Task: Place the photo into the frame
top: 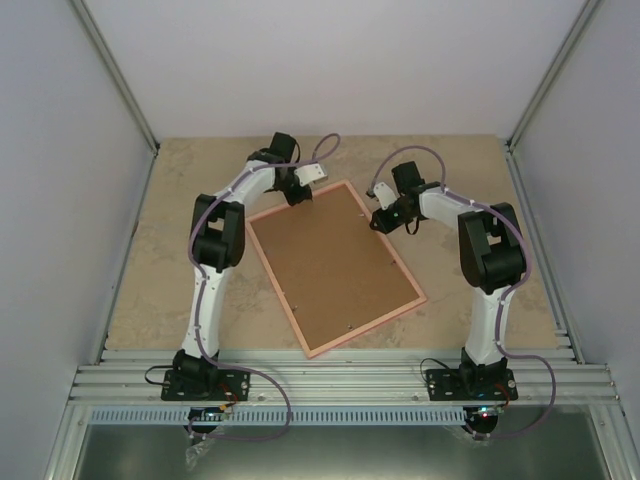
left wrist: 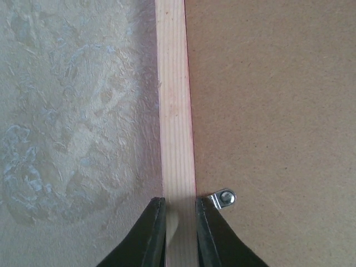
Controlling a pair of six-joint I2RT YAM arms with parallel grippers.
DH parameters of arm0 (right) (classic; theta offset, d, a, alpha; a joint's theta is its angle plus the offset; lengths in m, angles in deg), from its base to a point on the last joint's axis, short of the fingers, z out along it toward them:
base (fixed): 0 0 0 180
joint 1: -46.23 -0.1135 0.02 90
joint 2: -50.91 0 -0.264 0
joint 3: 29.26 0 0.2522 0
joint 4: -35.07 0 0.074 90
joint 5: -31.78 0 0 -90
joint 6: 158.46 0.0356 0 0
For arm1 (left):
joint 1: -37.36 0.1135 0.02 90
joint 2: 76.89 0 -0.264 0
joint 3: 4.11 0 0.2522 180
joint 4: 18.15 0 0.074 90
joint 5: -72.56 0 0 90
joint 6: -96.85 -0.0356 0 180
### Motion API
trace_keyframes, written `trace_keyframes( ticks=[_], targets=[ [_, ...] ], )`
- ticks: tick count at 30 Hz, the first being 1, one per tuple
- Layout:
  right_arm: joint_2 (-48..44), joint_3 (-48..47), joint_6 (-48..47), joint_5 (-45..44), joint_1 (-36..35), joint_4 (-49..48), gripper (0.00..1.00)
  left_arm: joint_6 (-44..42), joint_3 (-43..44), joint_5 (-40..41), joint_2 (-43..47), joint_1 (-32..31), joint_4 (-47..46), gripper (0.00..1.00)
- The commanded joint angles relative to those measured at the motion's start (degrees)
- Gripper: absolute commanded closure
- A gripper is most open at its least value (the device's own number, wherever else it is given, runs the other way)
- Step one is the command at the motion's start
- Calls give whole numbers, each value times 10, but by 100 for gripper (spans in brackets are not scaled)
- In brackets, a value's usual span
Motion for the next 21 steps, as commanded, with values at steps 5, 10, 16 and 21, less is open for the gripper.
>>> trace_keyframes(
  ticks=[5,10,16,21],
  targets=[
    [44,-12,-20,-26,5,9,83,-2,-64,-9,10,-8,12,88],
    [50,-38,-17,-32,8,11,83,78,-102,9,57,1,-57,70],
    [61,-82,-7,-31,20,23,82,160,-124,22,102,32,-100,63],
    [54,-101,2,-14,27,36,76,152,-168,36,139,40,-99,54]
  ],
)
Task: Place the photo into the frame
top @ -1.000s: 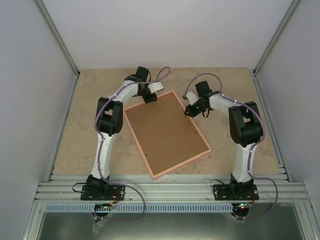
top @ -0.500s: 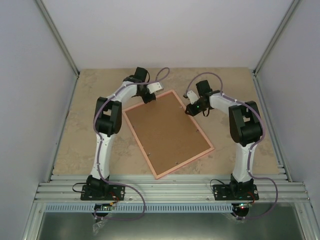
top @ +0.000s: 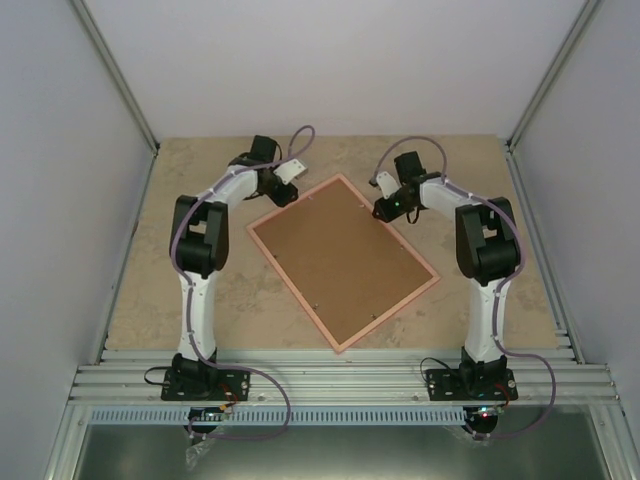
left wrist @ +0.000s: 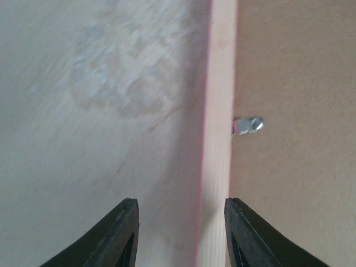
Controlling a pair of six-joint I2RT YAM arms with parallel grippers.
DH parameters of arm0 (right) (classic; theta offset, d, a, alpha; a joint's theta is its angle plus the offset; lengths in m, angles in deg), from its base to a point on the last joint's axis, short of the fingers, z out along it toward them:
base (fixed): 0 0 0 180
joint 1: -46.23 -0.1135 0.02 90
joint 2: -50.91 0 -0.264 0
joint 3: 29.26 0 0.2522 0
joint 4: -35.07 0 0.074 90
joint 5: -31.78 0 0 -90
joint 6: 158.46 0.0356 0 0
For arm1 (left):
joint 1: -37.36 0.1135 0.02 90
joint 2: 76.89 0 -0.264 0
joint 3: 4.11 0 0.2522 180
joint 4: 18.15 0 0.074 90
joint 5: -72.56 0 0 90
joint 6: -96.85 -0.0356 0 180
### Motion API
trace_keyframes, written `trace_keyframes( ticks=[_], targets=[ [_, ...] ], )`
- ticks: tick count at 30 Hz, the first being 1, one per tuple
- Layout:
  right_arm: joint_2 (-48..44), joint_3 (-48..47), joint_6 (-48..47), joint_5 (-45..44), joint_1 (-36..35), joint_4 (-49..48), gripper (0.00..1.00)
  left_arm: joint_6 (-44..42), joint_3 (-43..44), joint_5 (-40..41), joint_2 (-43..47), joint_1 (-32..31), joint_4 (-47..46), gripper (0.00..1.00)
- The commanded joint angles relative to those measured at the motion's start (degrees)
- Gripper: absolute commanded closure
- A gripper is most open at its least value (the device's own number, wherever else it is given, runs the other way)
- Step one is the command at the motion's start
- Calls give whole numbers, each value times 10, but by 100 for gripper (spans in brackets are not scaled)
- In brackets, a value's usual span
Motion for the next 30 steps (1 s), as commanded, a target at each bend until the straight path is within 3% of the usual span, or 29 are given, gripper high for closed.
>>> trace_keyframes(
  ticks=[1,6,8,14,30],
  targets=[
    [3,-21,2,-2,10,22,74,12,-37,15,56,7,-11,52],
    [-24,-1,-5,26,13,0,55,-4,-113,13,110,7,-24,46],
    [-21,-10,-9,31,13,-16,52,0,-133,24,117,8,-35,45],
    [37,-75,-10,42,13,-9,53,27,-116,52,84,11,-29,45],
    [71,-55,-8,46,9,-23,61,53,0,22,-30,11,24,53]
  ],
)
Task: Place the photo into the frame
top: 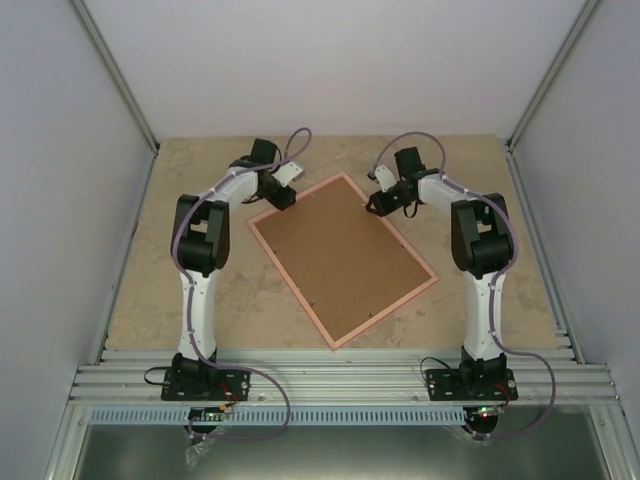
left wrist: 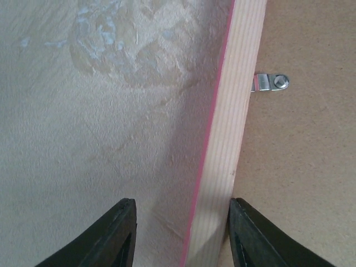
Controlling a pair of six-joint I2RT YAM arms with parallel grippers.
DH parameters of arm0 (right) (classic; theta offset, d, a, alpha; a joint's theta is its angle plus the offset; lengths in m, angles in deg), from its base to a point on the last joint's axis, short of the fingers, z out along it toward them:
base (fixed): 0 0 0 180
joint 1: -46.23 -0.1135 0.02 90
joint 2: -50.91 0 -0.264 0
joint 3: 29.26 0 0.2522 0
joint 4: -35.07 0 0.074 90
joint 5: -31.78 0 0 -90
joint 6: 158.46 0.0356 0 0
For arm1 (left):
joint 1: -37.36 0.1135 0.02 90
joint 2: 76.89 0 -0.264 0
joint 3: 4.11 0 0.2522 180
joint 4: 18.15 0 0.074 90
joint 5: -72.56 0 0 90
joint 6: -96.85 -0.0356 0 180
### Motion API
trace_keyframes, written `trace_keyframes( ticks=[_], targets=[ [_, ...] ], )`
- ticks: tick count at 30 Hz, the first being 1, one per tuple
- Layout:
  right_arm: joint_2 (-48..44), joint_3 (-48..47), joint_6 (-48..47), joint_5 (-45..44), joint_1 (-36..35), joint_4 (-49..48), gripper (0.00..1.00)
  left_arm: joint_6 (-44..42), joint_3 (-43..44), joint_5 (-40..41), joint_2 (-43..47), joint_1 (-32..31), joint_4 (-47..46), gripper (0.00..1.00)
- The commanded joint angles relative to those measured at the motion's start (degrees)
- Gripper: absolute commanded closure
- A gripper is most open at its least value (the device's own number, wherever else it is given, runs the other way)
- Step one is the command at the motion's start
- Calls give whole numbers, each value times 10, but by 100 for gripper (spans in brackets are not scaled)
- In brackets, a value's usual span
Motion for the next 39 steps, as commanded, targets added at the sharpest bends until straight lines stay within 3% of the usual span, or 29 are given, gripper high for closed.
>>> trace_keyframes(
  ticks=[1,18,27,39],
  targets=[
    [21,3,-3,-8,-3,-4,62,3,22,-14,-32,0,25,54],
    [39,12,55,-36,-6,-23,85,-15,3,-6,-33,-21,22,65],
    [45,9,62,-24,-17,-23,76,-23,2,-8,-35,-25,25,66],
    [59,2,74,-38,-25,-30,85,-34,0,-4,-43,-35,23,70]
  ],
)
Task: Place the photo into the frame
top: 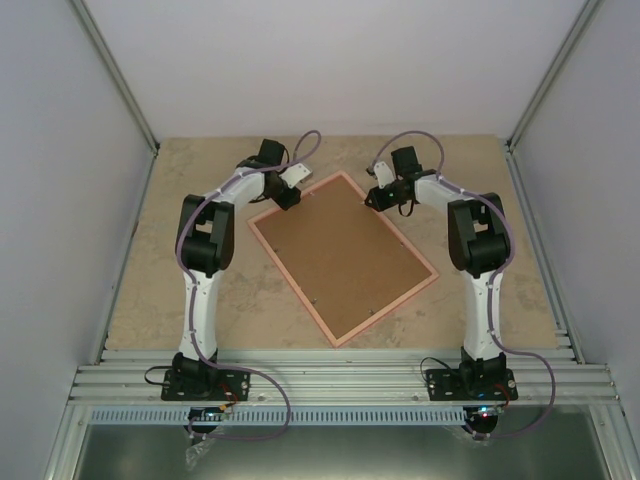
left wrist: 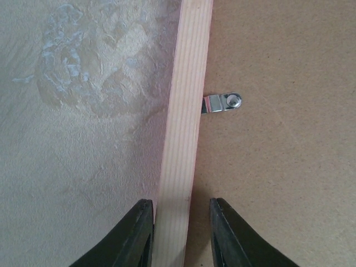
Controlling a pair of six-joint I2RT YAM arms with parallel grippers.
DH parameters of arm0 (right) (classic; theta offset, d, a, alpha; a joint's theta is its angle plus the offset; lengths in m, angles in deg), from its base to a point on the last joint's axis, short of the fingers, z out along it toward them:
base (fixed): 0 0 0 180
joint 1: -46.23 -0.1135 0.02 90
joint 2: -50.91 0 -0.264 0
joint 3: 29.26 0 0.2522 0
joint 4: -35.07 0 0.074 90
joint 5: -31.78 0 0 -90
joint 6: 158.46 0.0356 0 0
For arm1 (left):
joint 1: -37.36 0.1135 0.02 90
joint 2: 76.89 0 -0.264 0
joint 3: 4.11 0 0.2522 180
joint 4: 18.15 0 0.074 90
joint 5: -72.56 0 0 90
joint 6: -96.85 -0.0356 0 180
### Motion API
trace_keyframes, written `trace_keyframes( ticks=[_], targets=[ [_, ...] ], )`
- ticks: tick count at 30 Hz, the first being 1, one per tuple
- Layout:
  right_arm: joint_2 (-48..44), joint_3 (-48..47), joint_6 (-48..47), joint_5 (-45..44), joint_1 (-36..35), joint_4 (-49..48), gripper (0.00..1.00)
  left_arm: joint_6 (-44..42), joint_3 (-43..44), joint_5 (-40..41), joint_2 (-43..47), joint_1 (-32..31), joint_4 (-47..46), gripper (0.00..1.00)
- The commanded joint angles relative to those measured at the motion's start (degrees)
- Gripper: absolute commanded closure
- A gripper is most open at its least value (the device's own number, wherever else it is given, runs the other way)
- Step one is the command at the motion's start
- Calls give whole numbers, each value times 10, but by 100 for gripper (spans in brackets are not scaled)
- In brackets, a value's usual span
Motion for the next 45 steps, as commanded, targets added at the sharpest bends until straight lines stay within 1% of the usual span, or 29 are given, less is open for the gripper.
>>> trace_keyframes(
  ticks=[1,4,8,15,17,20,21,26,28,29,33,36,38,41,45],
  targets=[
    [45,8,4,-29,-15,16,86,-12,-16,-1,-31,-12,21,70],
    [51,4,8,-28,-16,18,85,-13,-15,0,-33,-12,21,70],
    [55,2,14,-26,-19,19,77,-13,-15,-3,-34,-13,23,70],
    [61,-2,21,-30,-26,19,76,-14,-14,-3,-35,-13,23,71],
    [63,-3,23,-31,-26,19,79,-14,-14,-3,-35,-14,23,71],
    [65,-5,25,-35,-26,21,88,-16,-14,-2,-36,-15,23,71],
    [66,-6,25,-37,-26,21,88,-16,-13,-2,-36,-15,23,71],
    [64,-5,27,-44,-27,22,99,-14,-7,1,-39,-15,22,71],
    [60,-3,28,-45,-27,23,99,-7,5,2,-42,-14,22,70],
    [57,-2,30,-48,-26,23,99,-1,13,2,-44,-13,23,69],
    [37,9,53,-79,-23,18,99,25,61,4,-41,1,22,57],
    [19,24,88,-116,-16,14,100,46,101,5,-24,16,21,45],
    [5,39,110,-136,-12,10,100,57,107,6,-3,24,14,37],
    [-20,57,140,-152,-9,5,100,58,84,5,42,27,6,31],
    [-51,85,186,-164,-9,0,100,43,1,-38,122,27,6,30]
  ],
)
